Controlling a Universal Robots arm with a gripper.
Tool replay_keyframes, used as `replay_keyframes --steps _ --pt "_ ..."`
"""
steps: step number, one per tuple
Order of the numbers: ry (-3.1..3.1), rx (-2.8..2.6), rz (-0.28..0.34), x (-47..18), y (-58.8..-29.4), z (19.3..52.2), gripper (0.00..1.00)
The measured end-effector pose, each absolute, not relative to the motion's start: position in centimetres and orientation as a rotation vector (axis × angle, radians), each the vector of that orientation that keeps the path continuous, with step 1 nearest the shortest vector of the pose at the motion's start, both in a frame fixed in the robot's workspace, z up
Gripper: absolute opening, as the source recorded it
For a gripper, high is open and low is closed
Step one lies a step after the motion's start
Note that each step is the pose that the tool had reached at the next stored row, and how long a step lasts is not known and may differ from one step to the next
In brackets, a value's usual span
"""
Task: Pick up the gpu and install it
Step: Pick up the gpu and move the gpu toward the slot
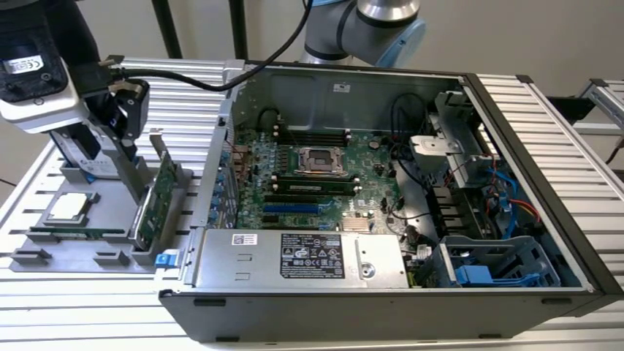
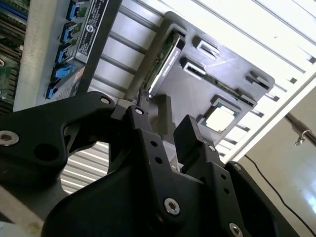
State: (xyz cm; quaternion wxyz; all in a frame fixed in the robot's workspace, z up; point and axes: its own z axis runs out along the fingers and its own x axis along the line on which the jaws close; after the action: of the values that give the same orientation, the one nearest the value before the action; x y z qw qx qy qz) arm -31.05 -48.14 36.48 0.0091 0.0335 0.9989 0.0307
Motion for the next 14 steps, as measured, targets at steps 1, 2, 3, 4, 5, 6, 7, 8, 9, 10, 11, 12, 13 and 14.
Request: replay_keyframes --steps 1,2,3,4,5,6,7,8,9,10,11,12,13,14 --pt "3.120 0.105 0.096 -31.05 -48.14 36.44 1.00" --pt "3.120 0.105 0.096 -31.05 -48.14 36.41 1.00" --pt "3.120 0.105 0.096 -31.05 -48.14 36.38 1.00" --pt "3.120 0.105 0.096 -31.05 -48.15 36.35 1.00" --pt "3.120 0.105 0.096 -31.05 -48.15 36.31 1.00" --pt "3.120 0.105 0.096 -31.05 -48.14 36.29 1.00" --pt "3.120 0.105 0.096 -31.05 -48.14 36.25 1.00" --pt "3.120 0.105 0.096 -31.05 -48.14 36.21 1.00" --pt "3.120 0.105 0.096 -31.05 -48.14 36.18 1.00" --pt "3.120 0.105 0.096 -31.05 -48.14 36.14 1.00" --pt "3.120 0.105 0.096 -31.05 -48.14 36.10 1.00" --pt "3.120 0.105 0.096 -31.05 -48.14 36.07 1.00" --pt "3.120 0.105 0.096 -31.05 -48.14 36.04 1.00" --pt "3.120 0.105 0.096 -31.05 -48.15 36.00 1.00"
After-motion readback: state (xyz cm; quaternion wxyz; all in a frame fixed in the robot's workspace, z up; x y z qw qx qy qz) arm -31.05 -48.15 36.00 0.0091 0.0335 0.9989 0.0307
